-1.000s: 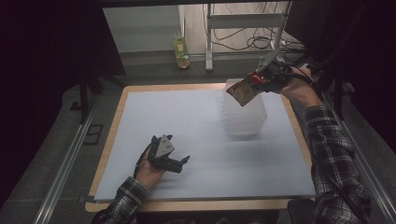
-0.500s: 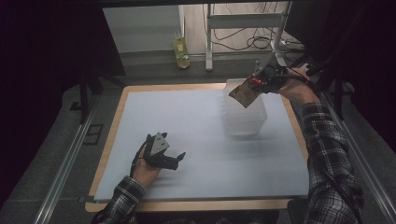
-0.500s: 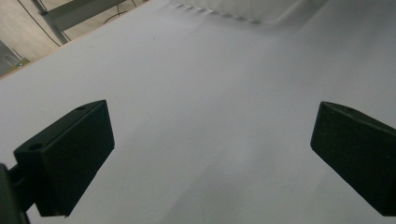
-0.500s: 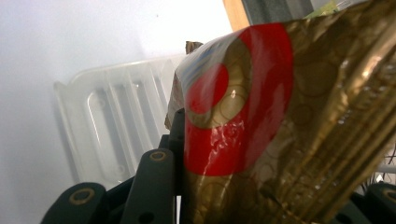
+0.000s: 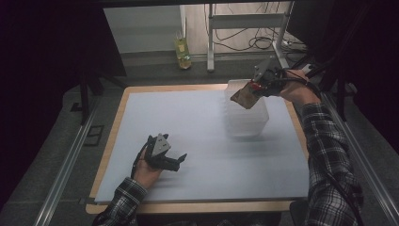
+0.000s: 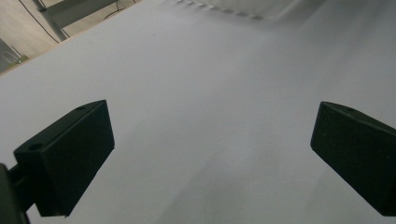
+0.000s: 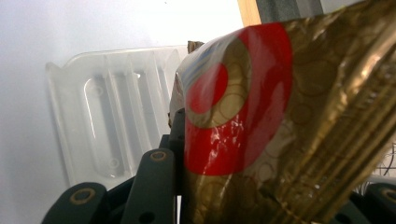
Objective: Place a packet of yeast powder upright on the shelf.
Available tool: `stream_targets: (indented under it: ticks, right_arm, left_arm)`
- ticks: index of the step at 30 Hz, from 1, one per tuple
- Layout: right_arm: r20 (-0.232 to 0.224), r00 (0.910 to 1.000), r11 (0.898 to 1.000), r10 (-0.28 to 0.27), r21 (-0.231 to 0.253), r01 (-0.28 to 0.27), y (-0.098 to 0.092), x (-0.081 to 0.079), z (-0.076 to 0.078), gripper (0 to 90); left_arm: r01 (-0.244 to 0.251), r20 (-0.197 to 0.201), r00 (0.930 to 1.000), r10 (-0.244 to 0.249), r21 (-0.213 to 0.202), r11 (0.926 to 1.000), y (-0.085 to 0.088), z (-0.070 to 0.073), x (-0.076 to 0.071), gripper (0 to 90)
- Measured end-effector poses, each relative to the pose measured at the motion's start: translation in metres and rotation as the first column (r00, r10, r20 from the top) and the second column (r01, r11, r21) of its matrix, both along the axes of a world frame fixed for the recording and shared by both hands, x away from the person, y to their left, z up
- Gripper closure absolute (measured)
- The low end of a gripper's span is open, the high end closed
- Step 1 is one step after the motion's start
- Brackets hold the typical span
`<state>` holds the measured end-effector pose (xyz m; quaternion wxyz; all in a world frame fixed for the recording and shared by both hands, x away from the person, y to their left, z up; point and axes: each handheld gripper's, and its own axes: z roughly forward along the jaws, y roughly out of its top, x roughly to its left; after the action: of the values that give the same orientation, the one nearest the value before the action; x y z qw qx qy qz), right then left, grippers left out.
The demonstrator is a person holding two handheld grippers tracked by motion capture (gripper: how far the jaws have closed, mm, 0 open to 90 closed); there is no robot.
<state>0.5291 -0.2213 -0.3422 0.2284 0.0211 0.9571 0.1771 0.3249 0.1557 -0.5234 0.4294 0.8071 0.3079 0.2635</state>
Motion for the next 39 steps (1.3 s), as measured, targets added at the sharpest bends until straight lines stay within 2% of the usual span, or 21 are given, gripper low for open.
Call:
stream_targets:
  ticks: [3,7,11,16,24,26,30,36,38,39]
  right_arm:
    - [0.0,0.9999,0.998,-0.012,-0.055,0.012,0.004,0.003,-0.006,69.3]
    - [-0.023,0.9997,0.999,0.01,-0.04,-0.011,0.005,0.005,-0.01,69.4]
    - [-0.05,0.9986,0.999,0.018,-0.046,-0.02,0.004,0.006,-0.012,69.6]
    - [-0.061,0.9981,0.993,0.012,-0.113,-0.019,0.009,0.008,-0.027,69.7]
    - [-0.086,0.9958,0.989,-0.032,-0.149,0.018,0.021,0.019,-0.042,69.2]
    - [-0.09,0.9953,0.992,-0.036,-0.127,0.025,0.024,0.02,-0.047,67.9]
    - [-0.103,0.9938,0.998,-0.041,-0.048,0.036,0.03,0.023,-0.053,63.9]
    - [-0.112,0.9919,0.998,-0.06,-0.01,0.059,0.034,0.025,-0.062,56.0]
    - [-0.124,0.9896,0.997,-0.072,0.026,0.076,0.033,0.024,-0.062,51.3]
    - [-0.129,0.9891,0.996,-0.072,0.043,0.078,0.032,0.024,-0.062,49.2]
  left_arm:
    - [0.0,-0.002,1.0,0.0,-0.006,1.0,0.0,0.0,0.0,0.0]
    - [0.0,-0.005,1.0,0.0,-0.007,1.0,0.0,-0.001,0.001,0.0]
    - [0.001,-0.006,1.0,-0.001,-0.004,1.0,0.0,-0.001,0.001,0.0]
    - [0.002,-0.006,1.0,-0.002,0.007,1.0,0.0,-0.001,0.001,0.0]
    - [0.0,-0.009,1.0,0.0,-0.001,1.0,-0.001,-0.002,0.001,0.0]
    - [0.004,-0.009,0.9999,-0.004,0.007,1.0,0.0,-0.002,0.001,0.0]
    - [0.005,-0.01,0.9999,-0.005,0.012,0.9999,-0.001,-0.002,0.001,0.0]
    - [0.007,-0.011,0.9999,-0.007,0.01,0.9999,0.0,-0.002,0.001,0.0]
    - [0.004,-0.01,0.9999,-0.004,0.003,1.0,-0.001,-0.002,0.001,0.0]
    - [0.007,-0.011,0.9999,-0.007,0.013,0.9999,-0.001,-0.002,0.001,0.0]
